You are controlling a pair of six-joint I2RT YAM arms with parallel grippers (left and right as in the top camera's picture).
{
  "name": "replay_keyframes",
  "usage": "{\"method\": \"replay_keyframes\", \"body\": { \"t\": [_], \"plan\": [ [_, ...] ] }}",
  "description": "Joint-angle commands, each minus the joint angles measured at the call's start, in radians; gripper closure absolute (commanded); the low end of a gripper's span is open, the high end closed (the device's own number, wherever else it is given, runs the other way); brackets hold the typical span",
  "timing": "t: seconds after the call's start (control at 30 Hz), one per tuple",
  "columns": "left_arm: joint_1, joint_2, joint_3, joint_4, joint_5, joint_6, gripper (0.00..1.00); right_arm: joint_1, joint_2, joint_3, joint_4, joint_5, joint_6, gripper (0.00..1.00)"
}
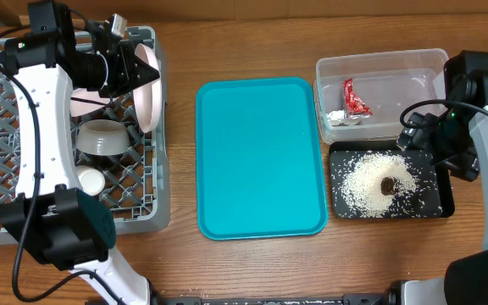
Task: Sort waste into correct bins and load items into the dishwasher
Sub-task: 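Carry the white plate to the dish rack and stand it upright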
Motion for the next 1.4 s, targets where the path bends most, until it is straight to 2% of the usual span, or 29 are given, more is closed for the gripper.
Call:
{"method": "replay_keyframes", "body": {
  "t": [0.0,0.13,0.23,0.27,0.4,0.57,0.67,0.8,1.0,1.07,1.13,1.37],
  "plan": [
    [0.016,0.04,-0.006,-0.001,0.06,0.044,0.83,-0.005,-0.021,0.013,0.003,0.003,0.002,0.0],
    [0.025,0.047,-0.006,-0.011,0.05,0.044,0.48,-0.005,-0.021,0.013,0.004,0.003,0.002,0.0],
    [0.028,0.043,-0.005,-0.03,0.043,0.04,0.26,-0.005,-0.021,0.013,0.005,0.003,0.002,0.0],
    [0.029,0.041,-0.005,-0.037,0.032,0.04,0.22,-0.005,-0.021,0.013,0.005,0.003,0.002,0.0],
    [0.031,0.007,-0.005,-0.09,-0.117,0.035,0.17,-0.005,-0.021,0.013,0.009,-0.025,-0.013,0.0],
    [0.023,-0.069,-0.005,-0.124,-0.378,-0.023,0.15,-0.004,-0.029,0.013,0.097,-0.314,-0.249,0.0],
    [0.015,-0.122,-0.005,-0.13,-0.524,-0.079,0.14,0.01,-0.04,0.014,0.188,-0.407,-0.285,0.0],
    [0.007,-0.183,-0.005,-0.158,-0.639,-0.163,0.13,0.048,-0.04,0.013,0.306,-0.428,-0.285,0.0],
    [-0.017,-0.211,-0.006,-0.303,-0.861,-0.351,0.09,0.168,-0.04,0.013,0.505,-0.415,-0.314,0.0],
    [-0.027,-0.209,-0.009,-0.334,-0.874,-0.353,0.08,0.209,-0.04,0.013,0.546,-0.382,-0.314,0.0],
    [-0.043,-0.209,-0.012,-0.354,-0.855,-0.307,0.07,0.24,-0.04,0.013,0.554,-0.34,-0.306,0.0],
    [-0.134,-0.24,-0.013,-0.428,-0.819,-0.184,0.12,0.244,-0.04,0.013,0.457,-0.304,-0.233,0.0]
  ]
}}
